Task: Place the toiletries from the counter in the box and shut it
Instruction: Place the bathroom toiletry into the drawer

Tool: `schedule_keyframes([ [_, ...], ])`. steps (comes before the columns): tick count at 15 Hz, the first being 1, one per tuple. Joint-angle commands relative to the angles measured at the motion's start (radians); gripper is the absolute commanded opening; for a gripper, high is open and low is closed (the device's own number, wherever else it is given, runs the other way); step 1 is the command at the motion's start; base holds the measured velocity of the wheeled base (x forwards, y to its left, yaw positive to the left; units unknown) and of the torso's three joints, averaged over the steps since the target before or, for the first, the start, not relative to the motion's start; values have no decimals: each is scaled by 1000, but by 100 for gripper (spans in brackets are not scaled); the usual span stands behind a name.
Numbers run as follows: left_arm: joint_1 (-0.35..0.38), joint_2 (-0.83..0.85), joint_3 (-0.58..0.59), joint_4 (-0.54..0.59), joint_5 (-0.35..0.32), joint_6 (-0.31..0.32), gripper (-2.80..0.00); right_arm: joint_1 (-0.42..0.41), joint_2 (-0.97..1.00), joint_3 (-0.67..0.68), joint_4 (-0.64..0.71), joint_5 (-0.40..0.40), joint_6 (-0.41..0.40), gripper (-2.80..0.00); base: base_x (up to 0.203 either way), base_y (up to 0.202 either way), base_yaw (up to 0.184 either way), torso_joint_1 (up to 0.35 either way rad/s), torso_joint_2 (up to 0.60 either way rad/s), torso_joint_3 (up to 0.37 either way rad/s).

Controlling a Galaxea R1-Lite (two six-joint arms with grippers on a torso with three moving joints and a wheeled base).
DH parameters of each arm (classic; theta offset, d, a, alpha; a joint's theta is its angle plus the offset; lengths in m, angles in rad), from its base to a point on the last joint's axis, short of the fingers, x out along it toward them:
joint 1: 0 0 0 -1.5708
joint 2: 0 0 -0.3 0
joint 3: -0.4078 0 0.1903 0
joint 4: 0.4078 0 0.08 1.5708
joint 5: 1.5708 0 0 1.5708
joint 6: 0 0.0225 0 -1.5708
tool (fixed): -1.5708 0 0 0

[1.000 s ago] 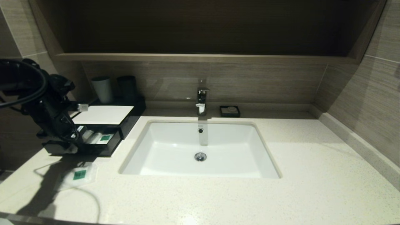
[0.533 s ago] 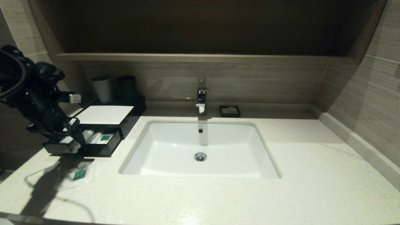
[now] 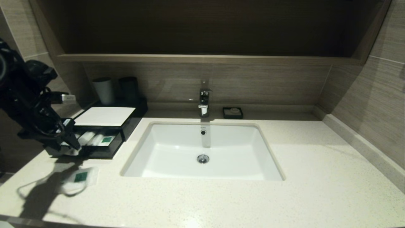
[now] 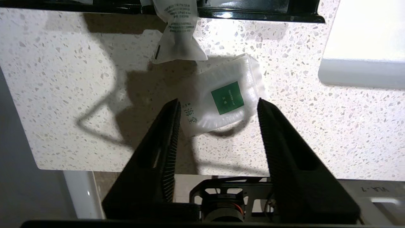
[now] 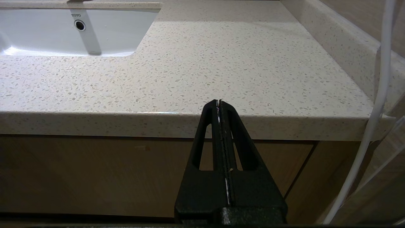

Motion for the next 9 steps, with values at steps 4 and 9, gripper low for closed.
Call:
schedule_keyframes([
  [4,0,27,0,9,5,-55,-280,0,0,0,0,0,0,-280,0,0,0,0,0,0],
  [9,3,61,0,9,15,-92,-280,0,0,0,0,0,0,-280,0,0,0,0,0,0],
])
